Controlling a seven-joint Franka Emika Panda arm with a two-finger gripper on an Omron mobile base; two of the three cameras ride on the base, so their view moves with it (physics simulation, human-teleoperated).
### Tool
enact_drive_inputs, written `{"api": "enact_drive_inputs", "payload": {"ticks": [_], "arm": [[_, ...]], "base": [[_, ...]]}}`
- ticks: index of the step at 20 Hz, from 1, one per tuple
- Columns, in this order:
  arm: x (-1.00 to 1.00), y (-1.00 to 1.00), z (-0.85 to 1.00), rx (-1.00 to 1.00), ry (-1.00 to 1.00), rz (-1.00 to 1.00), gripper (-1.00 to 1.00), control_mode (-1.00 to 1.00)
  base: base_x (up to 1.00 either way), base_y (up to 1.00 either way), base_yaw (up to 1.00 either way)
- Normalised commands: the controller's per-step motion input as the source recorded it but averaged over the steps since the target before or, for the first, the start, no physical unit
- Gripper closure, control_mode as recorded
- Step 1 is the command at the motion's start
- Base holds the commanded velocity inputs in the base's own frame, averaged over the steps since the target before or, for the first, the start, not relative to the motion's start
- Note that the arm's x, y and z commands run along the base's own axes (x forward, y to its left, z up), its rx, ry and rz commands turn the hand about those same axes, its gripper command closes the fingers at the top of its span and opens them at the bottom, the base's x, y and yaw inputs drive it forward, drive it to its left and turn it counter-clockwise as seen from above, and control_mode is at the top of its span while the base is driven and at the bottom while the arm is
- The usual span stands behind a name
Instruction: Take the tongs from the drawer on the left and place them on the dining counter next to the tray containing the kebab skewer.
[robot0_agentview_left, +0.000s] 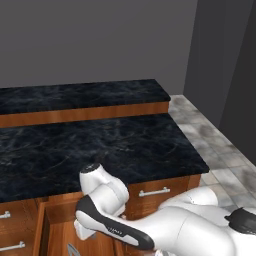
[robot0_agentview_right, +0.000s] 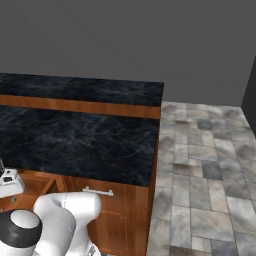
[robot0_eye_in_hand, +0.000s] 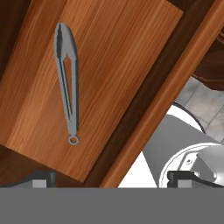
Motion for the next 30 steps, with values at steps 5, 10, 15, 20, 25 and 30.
{"api": "enact_drive_inputs", "payload": {"ticks": [5, 10, 15, 20, 25, 30], "arm": [[0.0, 0.05, -0.22, 0.07, -0.02, 0.0, -1.0, -1.0], [0.0, 0.13, -0.28, 0.08, 0.0, 0.0, -1.0, -1.0], [0.05, 0.11, -0.25, 0.08, 0.0, 0.0, -1.0, -1.0], [0.11, 0.18, -0.29, 0.04, 0.0, 0.0, -1.0, -1.0], [0.15, 0.4, -0.28, 0.0, 0.0, 0.0, -1.0, -1.0], [0.16, 0.39, -0.21, 0.0, 0.0, 0.0, -1.0, -1.0]], "base": [[0.0, 0.0, 0.0], [0.0, 0.0, 0.0], [0.0, 0.0, 0.0], [0.0, 0.0, 0.0], [0.0, 0.0, 0.0], [0.0, 0.0, 0.0]]}}
